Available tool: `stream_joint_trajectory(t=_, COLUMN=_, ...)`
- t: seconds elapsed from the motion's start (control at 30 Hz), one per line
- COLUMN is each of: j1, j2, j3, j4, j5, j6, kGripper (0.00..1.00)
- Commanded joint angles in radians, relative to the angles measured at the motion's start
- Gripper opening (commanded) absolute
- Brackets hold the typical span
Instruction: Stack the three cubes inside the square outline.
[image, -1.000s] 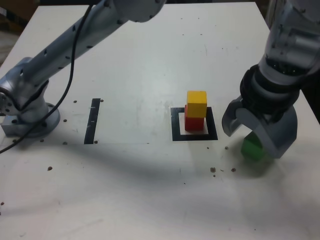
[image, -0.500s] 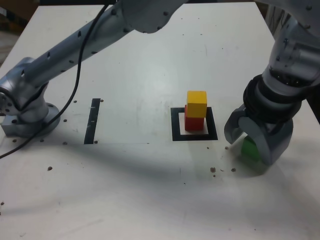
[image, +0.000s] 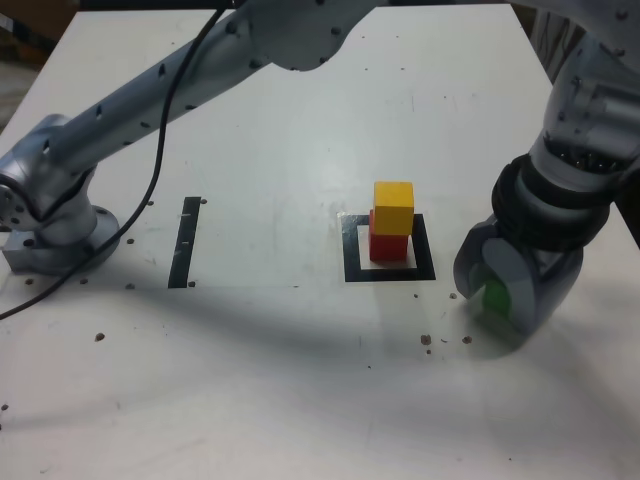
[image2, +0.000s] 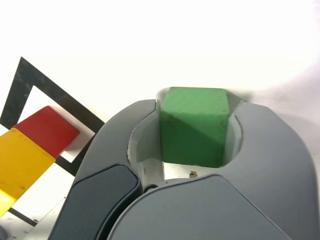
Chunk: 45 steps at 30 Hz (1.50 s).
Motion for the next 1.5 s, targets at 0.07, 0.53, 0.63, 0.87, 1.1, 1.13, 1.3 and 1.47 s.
stream_joint_trajectory(t=0.07, j1=0.002, j2=0.005, j3=-0.011, j4=0.002, j5=-0.007, j6=0.003, kGripper=0.03)
stream_joint_trajectory(t=0.53, j1=0.010, j2=-0.050, j3=-0.095, j4=0.048, j5=-0.002, j6=-0.003, kGripper=0.00)
stream_joint_trajectory(t=0.63, j1=0.015, j2=-0.100, j3=-0.092, j4=0.066, j5=0.002, j6=-0.013, kGripper=0.00)
stream_joint_trajectory(t=0.87, j1=0.045, j2=-0.236, j3=0.032, j4=0.073, j5=0.021, j6=-0.124, kGripper=0.00)
stream_joint_trajectory(t=1.1, j1=0.084, j2=-0.356, j3=0.198, j4=0.073, j5=0.028, j6=-0.311, kGripper=0.00)
stream_joint_trajectory(t=1.13, j1=0.088, j2=-0.386, j3=0.241, j4=0.073, j5=0.028, j6=-0.348, kGripper=0.00)
stream_joint_trajectory(t=1.3, j1=0.108, j2=-0.441, j3=0.365, j4=0.073, j5=0.003, j6=-0.436, kGripper=0.00)
stream_joint_trajectory(t=1.47, j1=0.115, j2=-0.450, j3=0.407, j4=0.073, j5=-0.011, j6=-0.459, kGripper=0.00)
